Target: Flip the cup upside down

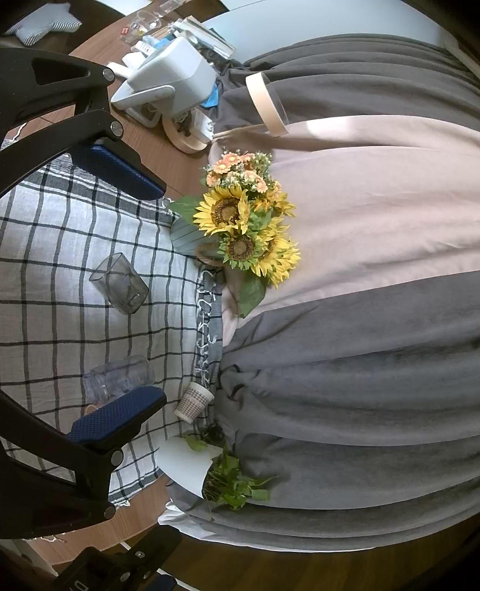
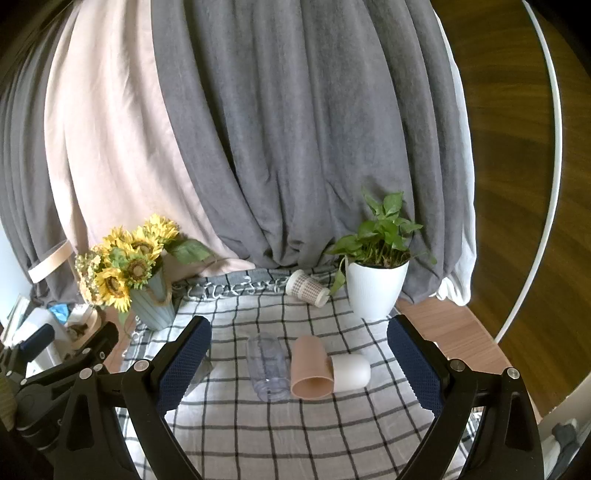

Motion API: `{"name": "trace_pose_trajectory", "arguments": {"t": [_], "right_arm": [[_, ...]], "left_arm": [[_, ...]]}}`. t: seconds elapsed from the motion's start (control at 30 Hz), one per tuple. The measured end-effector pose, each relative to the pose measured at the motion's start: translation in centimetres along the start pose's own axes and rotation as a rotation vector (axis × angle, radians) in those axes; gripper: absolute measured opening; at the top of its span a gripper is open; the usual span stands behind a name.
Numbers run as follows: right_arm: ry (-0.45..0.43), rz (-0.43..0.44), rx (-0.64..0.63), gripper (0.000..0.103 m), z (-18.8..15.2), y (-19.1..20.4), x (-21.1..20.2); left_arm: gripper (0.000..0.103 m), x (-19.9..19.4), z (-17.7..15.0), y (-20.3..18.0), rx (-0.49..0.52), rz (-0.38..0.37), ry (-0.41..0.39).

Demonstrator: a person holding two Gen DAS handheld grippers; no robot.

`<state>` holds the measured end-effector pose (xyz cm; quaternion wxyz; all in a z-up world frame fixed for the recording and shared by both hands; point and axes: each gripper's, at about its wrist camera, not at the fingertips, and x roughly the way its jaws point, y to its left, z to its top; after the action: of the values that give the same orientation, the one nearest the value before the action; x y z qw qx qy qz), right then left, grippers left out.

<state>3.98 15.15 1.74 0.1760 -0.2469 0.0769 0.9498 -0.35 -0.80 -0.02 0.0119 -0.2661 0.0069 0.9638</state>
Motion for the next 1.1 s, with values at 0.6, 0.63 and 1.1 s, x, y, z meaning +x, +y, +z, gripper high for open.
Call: {"name": "trace_pose_trajectory", "arguments": {"t": [0.6, 0.63, 1.1], "right_arm": [[0.000, 0.000, 0.001, 0.096, -0.06, -0.13, 0.18], [0.000, 0.000, 0.000, 0.096, -0.04, -0.16, 0.21], [0.006, 0.002, 0.001, 0.096, -0.12, -0.44, 0.49]], "left_arm": [[0.103, 0.16, 0.16, 0.15, 0.001, -0.007, 0.004], [0.103, 0.16, 0.16, 0.17, 0.001, -0.007, 0.004], [0.103, 0.44, 0.13, 0.07, 0.007, -0.012, 0.008]]}}
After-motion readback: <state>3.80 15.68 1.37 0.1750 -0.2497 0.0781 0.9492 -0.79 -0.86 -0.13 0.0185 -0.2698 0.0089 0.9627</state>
